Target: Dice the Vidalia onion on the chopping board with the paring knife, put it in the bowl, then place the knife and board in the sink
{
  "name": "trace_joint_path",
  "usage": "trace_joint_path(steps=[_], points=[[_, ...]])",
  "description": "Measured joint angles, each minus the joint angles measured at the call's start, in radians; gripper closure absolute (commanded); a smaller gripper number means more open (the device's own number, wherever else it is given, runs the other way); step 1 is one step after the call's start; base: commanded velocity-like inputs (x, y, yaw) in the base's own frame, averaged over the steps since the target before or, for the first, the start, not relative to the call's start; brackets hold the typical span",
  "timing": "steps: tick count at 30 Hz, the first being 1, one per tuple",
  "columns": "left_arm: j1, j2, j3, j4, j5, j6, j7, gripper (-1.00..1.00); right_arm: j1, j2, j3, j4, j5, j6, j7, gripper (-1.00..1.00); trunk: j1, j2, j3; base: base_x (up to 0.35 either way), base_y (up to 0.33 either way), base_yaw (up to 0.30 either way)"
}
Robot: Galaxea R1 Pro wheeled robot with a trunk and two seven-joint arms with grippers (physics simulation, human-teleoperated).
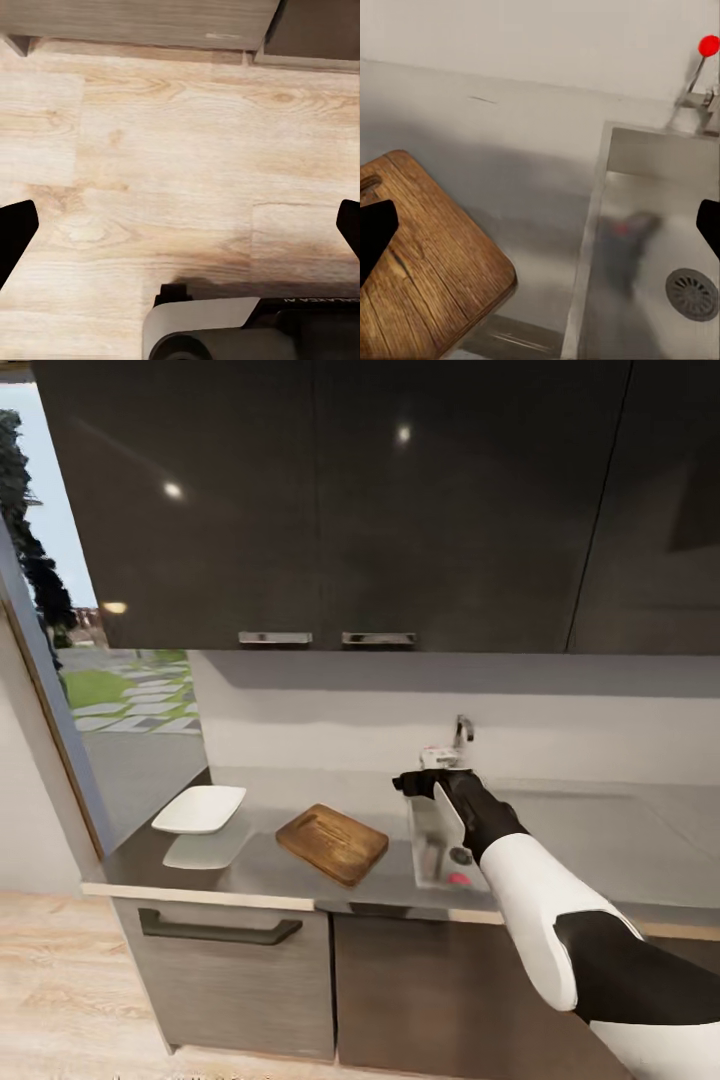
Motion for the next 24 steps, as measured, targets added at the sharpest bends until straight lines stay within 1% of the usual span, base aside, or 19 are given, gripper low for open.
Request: trace_joint_path(steps=[18,23,24], points=[[0.000,0.000,0.000,0.000,0.000,0.000,0.000,-1.00,0.000,0.002,0.000,0.002,0.000,0.000,0.001,-1.00,0.000,0.000,0.000,0.004,0.001,0.287],[0.000,0.001,0.000,0.000,0.000,0.000,0.001,-1.00,0.000,-0.002,0.004,0.010,0.009,0.001,0.006,-1.00,0.000,0.000,0.000,0.255,0.000,0.195],[0.000,0.001,0.000,0.000,0.000,0.000,0.001,-1.00,0.000,-0.003,0.027,0.011,0.029,0.001,0.023,-1.00,0.000,0.000,0.000,0.318,0.000,0.063]])
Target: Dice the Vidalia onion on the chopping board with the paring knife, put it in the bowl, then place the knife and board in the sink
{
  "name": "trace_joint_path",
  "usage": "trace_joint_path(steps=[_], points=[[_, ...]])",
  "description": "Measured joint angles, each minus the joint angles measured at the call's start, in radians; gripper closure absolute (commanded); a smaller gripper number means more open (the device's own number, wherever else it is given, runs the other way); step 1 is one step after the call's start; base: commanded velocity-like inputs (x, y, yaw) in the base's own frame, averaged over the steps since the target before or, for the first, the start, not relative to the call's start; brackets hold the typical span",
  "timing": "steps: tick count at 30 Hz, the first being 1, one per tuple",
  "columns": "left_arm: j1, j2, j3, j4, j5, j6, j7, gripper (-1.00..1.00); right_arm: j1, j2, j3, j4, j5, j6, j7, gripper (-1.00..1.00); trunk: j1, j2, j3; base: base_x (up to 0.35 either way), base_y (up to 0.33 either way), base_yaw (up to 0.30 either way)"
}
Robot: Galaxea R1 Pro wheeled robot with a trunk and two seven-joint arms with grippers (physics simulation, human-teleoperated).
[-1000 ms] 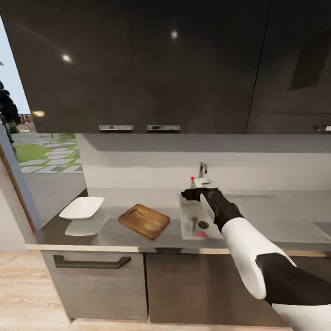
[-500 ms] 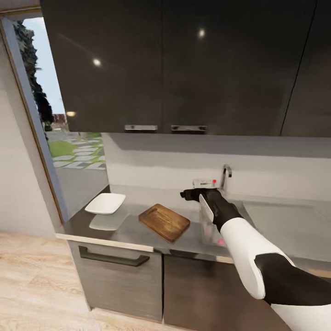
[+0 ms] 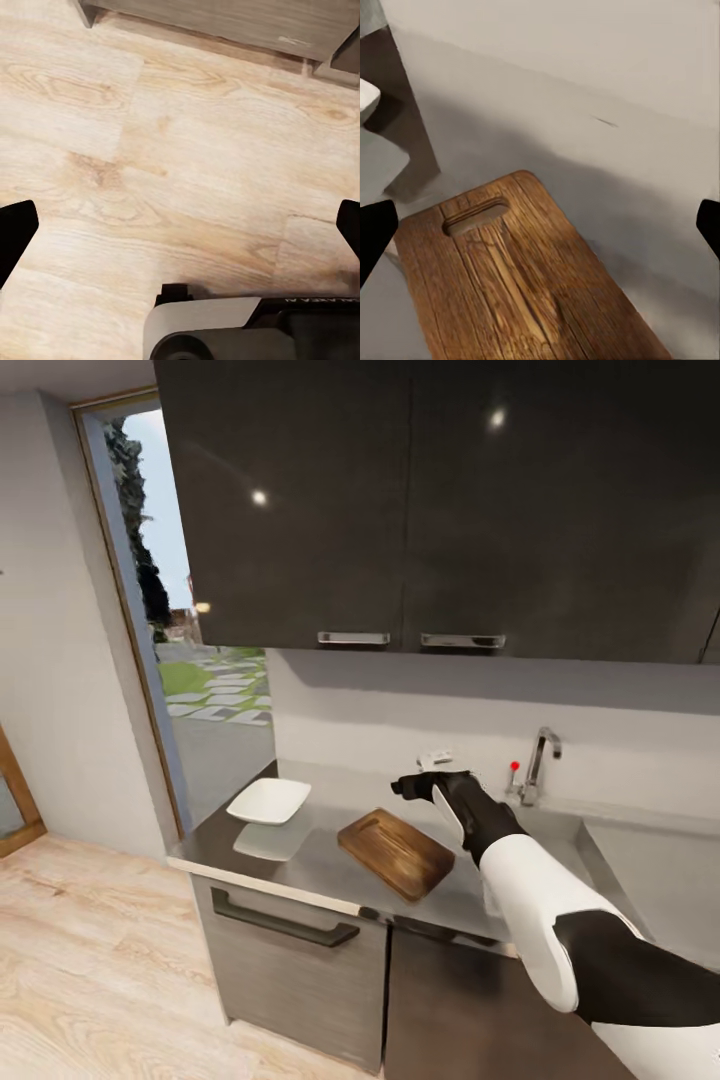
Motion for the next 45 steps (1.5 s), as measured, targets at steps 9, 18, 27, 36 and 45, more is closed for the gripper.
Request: trace_joint_path(steps=[9,18,27,36,45], points=[[0.000,0.000,0.000,0.000,0.000,0.000,0.000,-1.00,0.000,-0.041,0.090,0.012,0.088,0.001,0.325,-1.00,0.000,0.000,0.000,0.205,0.000,0.012],[0.000,0.000,0.000,0.000,-0.001,0.000,0.000,-1.00,0.000,-0.059,0.096,0.009,0.294,0.002,0.570,-1.00,0.001,0.000,0.000,0.008,0.000,0.000],[0.000,0.000,0.000,0.001,-0.001,0.000,0.000,-1.00,0.000,-0.092,0.103,0.002,0.330,0.001,0.668,-1.00,0.001,0.000,0.000,0.000,0.000,0.000],[0.000,0.000,0.000,0.002,-0.001,0.000,0.000,-1.00,-0.001,-0.096,0.202,-0.007,0.334,-0.032,0.778,-1.00,0.000,0.000,0.000,0.056,0.000,0.000],[0.000,0.000,0.000,0.002,-0.001,0.000,0.000,-1.00,-0.001,-0.097,0.248,-0.006,0.335,-0.074,0.827,-1.00,0.000,0.000,0.000,0.258,0.000,0.000]])
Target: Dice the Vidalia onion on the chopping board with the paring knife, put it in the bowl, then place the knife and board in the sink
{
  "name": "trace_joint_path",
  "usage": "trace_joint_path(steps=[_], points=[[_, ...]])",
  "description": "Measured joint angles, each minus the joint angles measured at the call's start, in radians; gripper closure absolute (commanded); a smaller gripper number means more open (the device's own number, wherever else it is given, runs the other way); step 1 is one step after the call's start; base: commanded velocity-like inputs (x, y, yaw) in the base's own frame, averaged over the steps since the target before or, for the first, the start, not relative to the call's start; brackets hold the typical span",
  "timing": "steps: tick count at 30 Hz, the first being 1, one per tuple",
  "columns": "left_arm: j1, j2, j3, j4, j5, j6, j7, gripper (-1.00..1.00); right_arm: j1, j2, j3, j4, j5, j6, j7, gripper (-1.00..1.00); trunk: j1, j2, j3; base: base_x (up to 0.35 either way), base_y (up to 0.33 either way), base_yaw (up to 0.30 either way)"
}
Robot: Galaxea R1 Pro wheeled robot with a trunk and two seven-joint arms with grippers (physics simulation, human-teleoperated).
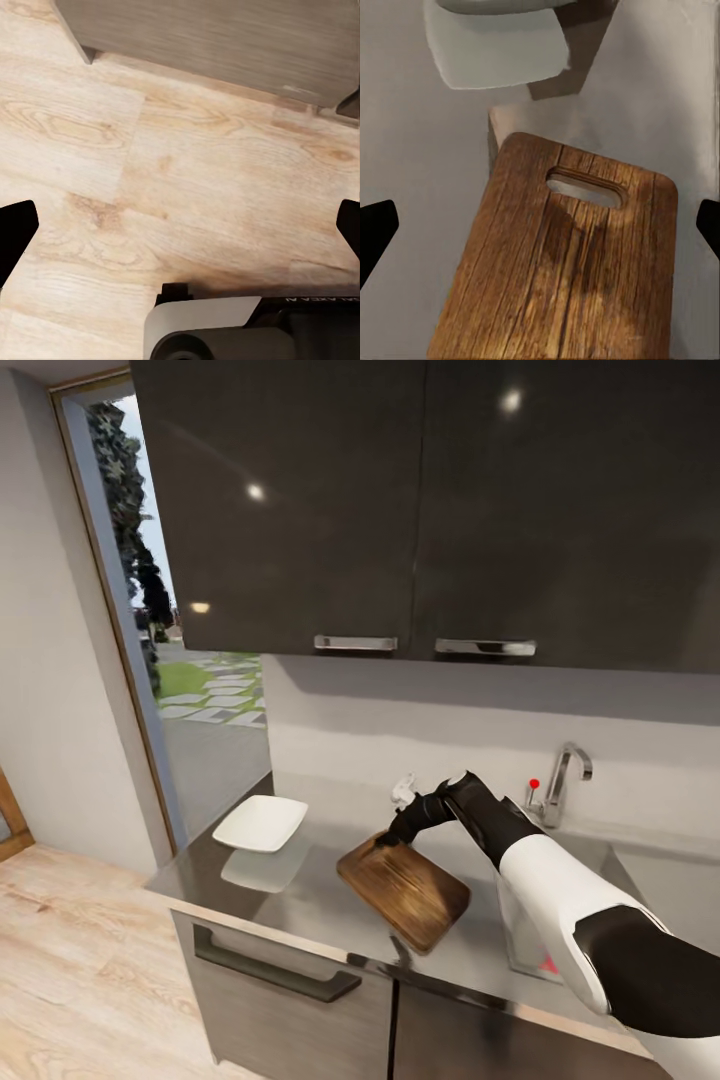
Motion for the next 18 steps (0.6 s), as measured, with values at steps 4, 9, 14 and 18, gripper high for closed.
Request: trace_joint_path(steps=[4,9,14,18], points=[[0.000,0.000,0.000,0.000,0.000,0.000,0.000,-1.00,0.000,0.000,0.003,0.000,0.000,-0.004,0.001,-1.00,0.000,0.000,0.000,0.259,0.000,0.000],[0.000,0.000,-0.001,0.000,0.000,0.000,0.000,-1.00,0.000,-0.001,0.015,0.000,0.000,-0.017,0.001,-1.00,0.000,0.000,0.000,0.090,0.000,0.000],[0.000,0.000,-0.001,0.002,0.001,0.000,0.000,-1.00,0.000,-0.001,0.021,0.003,-0.001,-0.039,0.001,-1.00,0.000,0.000,0.000,0.011,0.000,0.000],[0.000,-0.001,-0.001,0.011,0.000,-0.001,0.000,-1.00,0.000,-0.003,0.055,0.005,-0.001,-0.053,0.003,-1.00,0.000,0.000,0.000,0.000,0.000,0.000]])
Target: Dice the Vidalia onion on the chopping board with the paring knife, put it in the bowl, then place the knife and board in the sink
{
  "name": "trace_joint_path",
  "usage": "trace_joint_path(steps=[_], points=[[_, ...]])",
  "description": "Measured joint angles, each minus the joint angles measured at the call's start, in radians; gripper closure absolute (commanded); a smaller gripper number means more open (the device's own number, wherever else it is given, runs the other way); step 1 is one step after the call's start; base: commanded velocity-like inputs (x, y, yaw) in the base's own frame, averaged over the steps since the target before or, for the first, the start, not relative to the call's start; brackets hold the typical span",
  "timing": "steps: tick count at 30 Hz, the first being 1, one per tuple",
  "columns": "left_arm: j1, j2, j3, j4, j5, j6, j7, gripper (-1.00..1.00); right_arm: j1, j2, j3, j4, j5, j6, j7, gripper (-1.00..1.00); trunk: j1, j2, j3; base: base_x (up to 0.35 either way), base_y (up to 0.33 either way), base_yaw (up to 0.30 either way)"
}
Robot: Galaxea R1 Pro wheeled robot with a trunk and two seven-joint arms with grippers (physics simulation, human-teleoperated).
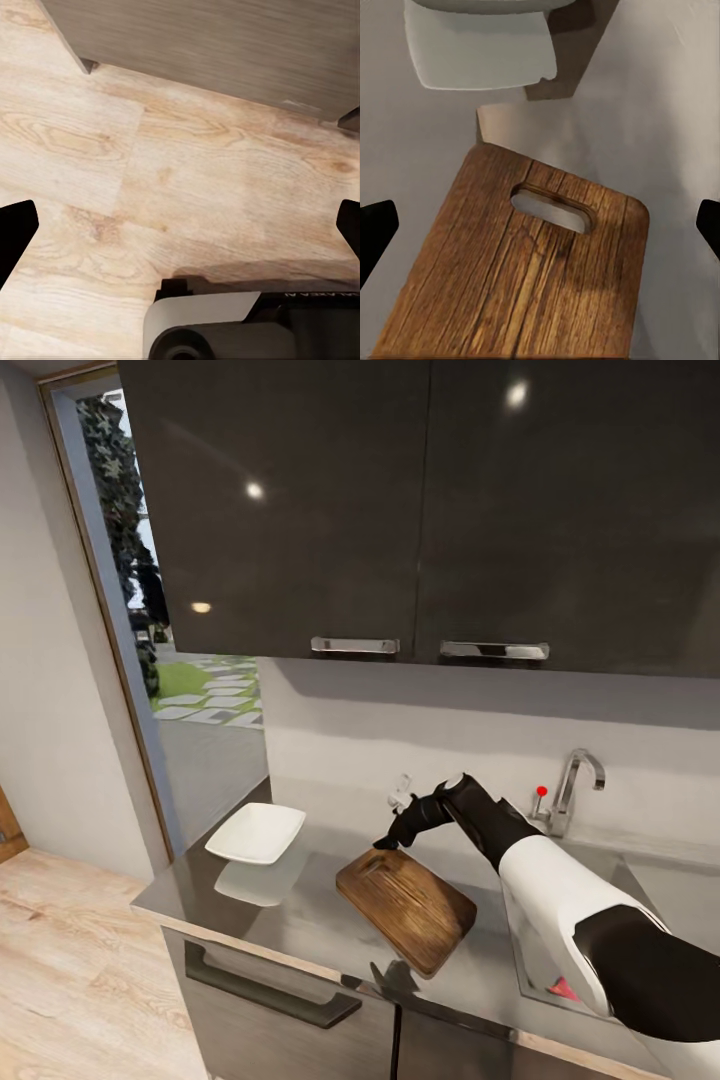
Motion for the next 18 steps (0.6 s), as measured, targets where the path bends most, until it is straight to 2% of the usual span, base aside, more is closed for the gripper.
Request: trace_joint_path(steps=[6,10,18], points=[[0.000,0.000,0.001,0.001,0.000,0.000,0.000,-1.00,0.000,0.000,0.021,0.004,0.000,-0.010,0.000,-1.00,0.000,0.000,0.000,0.017,0.001,0.000],[0.000,0.000,0.001,0.001,0.000,0.000,0.000,-1.00,0.001,0.000,0.022,0.015,-0.001,-0.074,0.002,-1.00,0.000,0.000,0.000,0.184,0.129,0.000],[0.000,-0.001,0.000,0.003,0.000,0.001,0.000,-1.00,0.001,-0.001,0.024,0.041,0.000,-0.095,0.002,-1.00,0.000,0.000,0.000,0.186,0.152,0.000]])
